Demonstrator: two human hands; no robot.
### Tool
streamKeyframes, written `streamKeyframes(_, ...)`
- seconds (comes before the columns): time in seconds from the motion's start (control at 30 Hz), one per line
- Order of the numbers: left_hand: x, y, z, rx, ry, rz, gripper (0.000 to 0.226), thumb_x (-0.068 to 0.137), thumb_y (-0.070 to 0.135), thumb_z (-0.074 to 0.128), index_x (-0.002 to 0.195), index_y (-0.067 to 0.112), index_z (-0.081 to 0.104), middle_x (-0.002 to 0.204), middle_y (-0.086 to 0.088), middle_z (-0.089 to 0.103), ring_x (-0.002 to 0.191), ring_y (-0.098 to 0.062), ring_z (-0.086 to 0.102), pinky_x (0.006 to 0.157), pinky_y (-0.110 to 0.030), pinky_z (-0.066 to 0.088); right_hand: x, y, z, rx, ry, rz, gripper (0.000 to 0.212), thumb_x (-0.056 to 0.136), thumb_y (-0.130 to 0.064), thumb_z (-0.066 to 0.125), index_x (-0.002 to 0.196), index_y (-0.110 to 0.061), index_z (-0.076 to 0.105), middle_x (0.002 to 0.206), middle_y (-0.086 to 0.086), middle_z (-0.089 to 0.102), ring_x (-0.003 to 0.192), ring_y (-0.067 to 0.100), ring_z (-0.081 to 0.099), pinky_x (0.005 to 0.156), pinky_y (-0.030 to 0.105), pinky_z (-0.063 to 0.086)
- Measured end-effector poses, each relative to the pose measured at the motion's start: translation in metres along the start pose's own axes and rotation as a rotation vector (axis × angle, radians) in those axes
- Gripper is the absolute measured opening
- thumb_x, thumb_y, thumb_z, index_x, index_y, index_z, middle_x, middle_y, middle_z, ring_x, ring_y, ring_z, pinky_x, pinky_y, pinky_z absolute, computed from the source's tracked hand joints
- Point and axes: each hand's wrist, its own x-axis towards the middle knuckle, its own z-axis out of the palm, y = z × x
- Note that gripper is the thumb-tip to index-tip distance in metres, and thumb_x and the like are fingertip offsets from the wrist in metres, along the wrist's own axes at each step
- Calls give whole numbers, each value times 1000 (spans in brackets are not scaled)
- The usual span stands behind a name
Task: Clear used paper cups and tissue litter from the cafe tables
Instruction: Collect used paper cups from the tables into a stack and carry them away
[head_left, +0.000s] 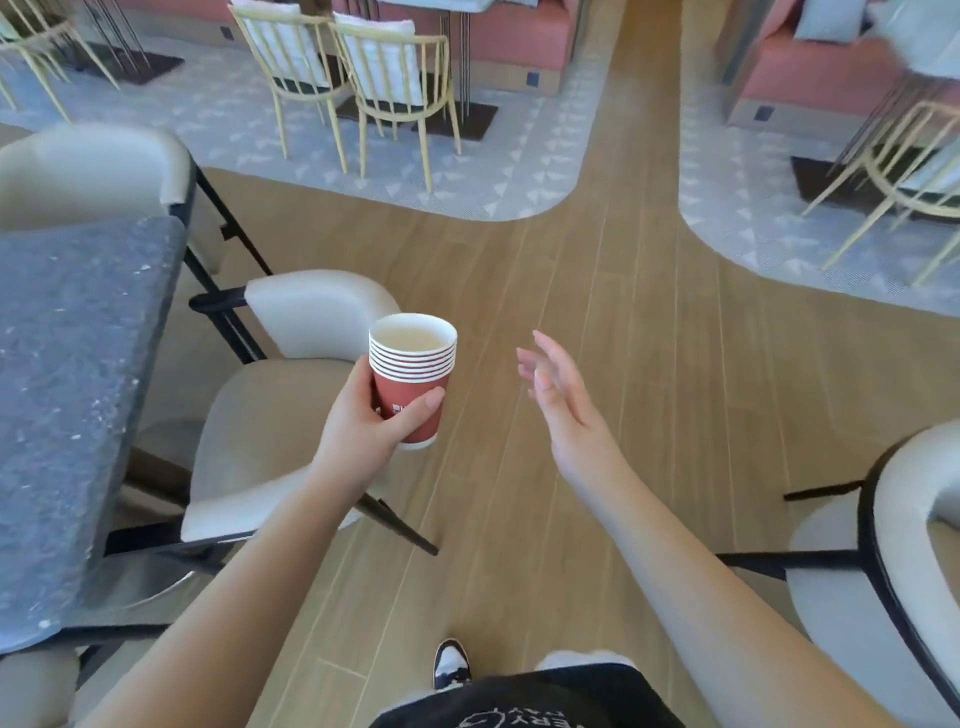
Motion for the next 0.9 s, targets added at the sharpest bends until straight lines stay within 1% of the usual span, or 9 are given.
streamKeyframes(0.2, 89, 4, 34, -41, -16, 2, 66, 67, 52, 84, 126, 40, 58, 115, 19, 73, 105, 1, 70, 78, -11, 53, 76, 4, -43, -9, 42, 19, 57, 91, -81, 35, 144, -61, 30, 144, -33, 46, 135, -12, 41, 111, 29, 32)
streamKeyframes(0.33, 157, -4, 68, -54, -20, -16, 64, 69, 48, 86, 126, 36, 59, 117, 13, 74, 105, -4, 71, 80, -13, 54, 140, 20, -83, -3, 62, 17, 59, 91, -81, 34, 145, -59, 30, 144, -34, 47, 135, -11, 42, 114, 36, 34)
streamKeyframes(0.47, 225, -4, 100, -23, -4, -45, 72, 68, 53, 85, 131, 32, 58, 118, 10, 74, 106, -7, 71, 77, -19, 56, 204, 28, -125, 2, -77, 51, 57, 93, -79, 34, 147, -61, 26, 148, -33, 42, 139, -7, 39, 118, 42, 32)
streamKeyframes(0.53, 257, 4, 111, 1, 29, -50, 71, 68, 58, 85, 130, 37, 58, 117, 13, 74, 104, -5, 71, 75, -22, 56, 234, 27, -146, 8, -113, 51, 56, 93, -78, 35, 146, -61, 27, 149, -32, 41, 140, -6, 39, 119, 45, 31)
streamKeyframes(0.57, 272, 9, 115, 10, 40, -46, 70, 67, 60, 86, 129, 41, 58, 117, 13, 73, 105, -5, 71, 79, -24, 55, 251, 25, -154, 0, -116, 40, 57, 93, -78, 35, 146, -61, 27, 149, -31, 42, 140, -5, 39, 119, 45, 31)
streamKeyframes(0.67, 312, 19, 129, 42, 43, -22, 68, 62, 68, 87, 123, 51, 59, 121, 14, 73, 112, -6, 69, 91, -30, 54, 299, 18, -174, 1, -132, 48, 59, 91, -80, 36, 145, -60, 30, 147, -30, 45, 139, -4, 41, 119, 44, 32)
streamKeyframes(0.73, 339, 25, 136, 50, 53, -11, 63, 63, 67, 87, 119, 55, 60, 120, 15, 73, 112, -6, 69, 92, -31, 54, 332, 13, -180, -9, -127, 33, 60, 89, -82, 36, 145, -60, 31, 145, -30, 46, 138, -4, 43, 117, 41, 34)
streamKeyframes(0.8, 363, 26, 137, 49, 68, -18, 60, 66, 62, 86, 119, 53, 60, 120, 16, 73, 112, -6, 69, 93, -32, 54, 364, 10, -181, -2, -133, 22, 60, 88, -83, 36, 143, -62, 31, 144, -32, 46, 136, -5, 44, 112, 34, 35)
streamKeyframes(0.9, 398, 23, 130, 65, 98, -34, 55, 66, 62, 84, 115, 56, 61, 116, 20, 73, 109, -3, 69, 90, -29, 54, 409, 7, -172, 8, -177, 20, 61, 87, -84, 36, 143, -62, 31, 144, -32, 46, 136, -7, 44, 106, 27, 34)
